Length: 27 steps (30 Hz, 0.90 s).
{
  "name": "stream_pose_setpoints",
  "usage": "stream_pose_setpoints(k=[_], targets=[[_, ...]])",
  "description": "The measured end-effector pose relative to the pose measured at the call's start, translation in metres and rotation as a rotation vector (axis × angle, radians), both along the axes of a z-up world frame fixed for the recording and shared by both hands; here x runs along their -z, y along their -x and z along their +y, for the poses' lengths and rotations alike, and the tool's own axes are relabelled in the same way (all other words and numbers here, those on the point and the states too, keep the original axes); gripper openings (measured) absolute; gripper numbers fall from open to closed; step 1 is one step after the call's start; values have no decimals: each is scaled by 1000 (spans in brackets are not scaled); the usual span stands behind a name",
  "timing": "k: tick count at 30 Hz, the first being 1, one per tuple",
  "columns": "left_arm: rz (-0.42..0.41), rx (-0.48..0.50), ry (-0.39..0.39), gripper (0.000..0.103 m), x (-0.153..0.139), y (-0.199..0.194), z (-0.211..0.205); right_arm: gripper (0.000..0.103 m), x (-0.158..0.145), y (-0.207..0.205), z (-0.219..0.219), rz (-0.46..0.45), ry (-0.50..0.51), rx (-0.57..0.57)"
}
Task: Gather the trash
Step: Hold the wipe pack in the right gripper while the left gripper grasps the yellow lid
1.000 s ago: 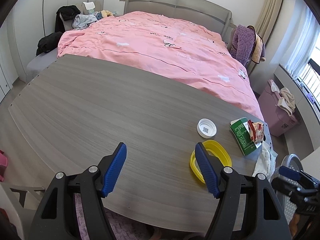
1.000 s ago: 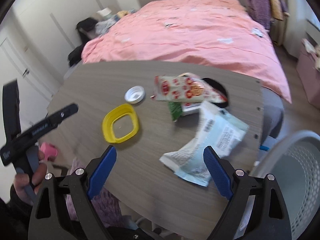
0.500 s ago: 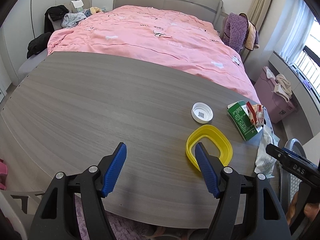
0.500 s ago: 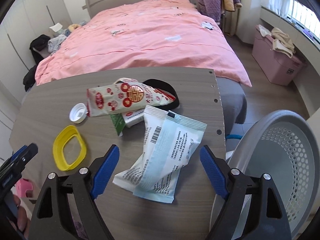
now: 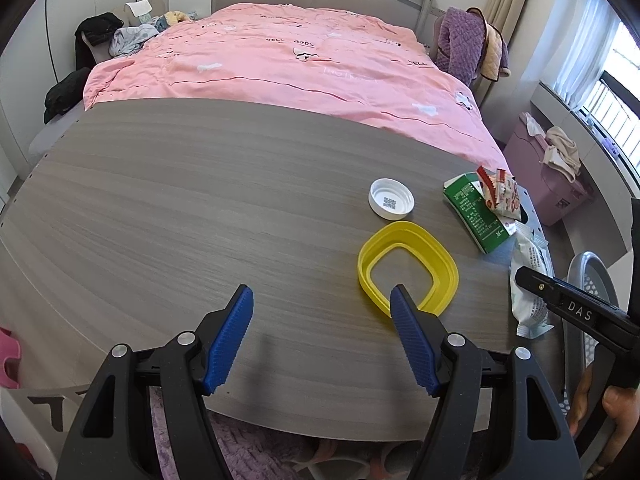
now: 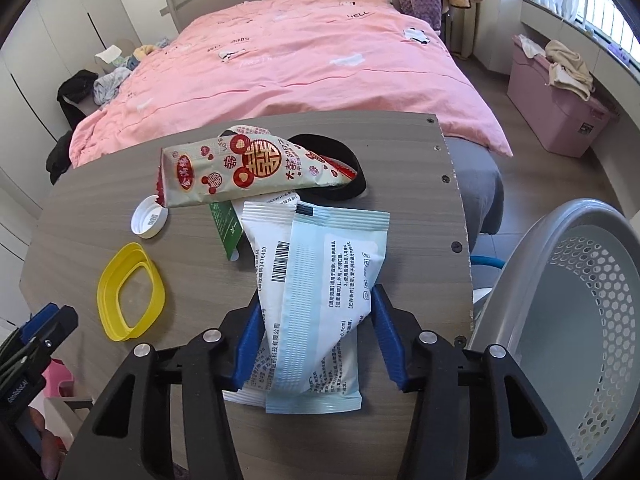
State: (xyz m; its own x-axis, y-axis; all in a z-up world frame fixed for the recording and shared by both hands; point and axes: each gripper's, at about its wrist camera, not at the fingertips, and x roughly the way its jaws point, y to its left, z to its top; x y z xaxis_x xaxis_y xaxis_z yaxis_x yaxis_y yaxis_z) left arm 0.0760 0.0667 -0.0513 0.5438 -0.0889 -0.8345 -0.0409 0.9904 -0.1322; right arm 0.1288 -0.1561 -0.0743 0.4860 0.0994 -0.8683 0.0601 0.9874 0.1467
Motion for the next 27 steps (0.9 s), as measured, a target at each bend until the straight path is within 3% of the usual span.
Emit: stream_pose_setpoints(k=[16, 27], targets=[[87, 117, 14, 69, 15, -7, -52, 50, -28, 49, -36, -71, -70, 17], [92, 109, -71, 70, 29, -23, -78, 50, -33, 62, -53, -107, -136, 26]])
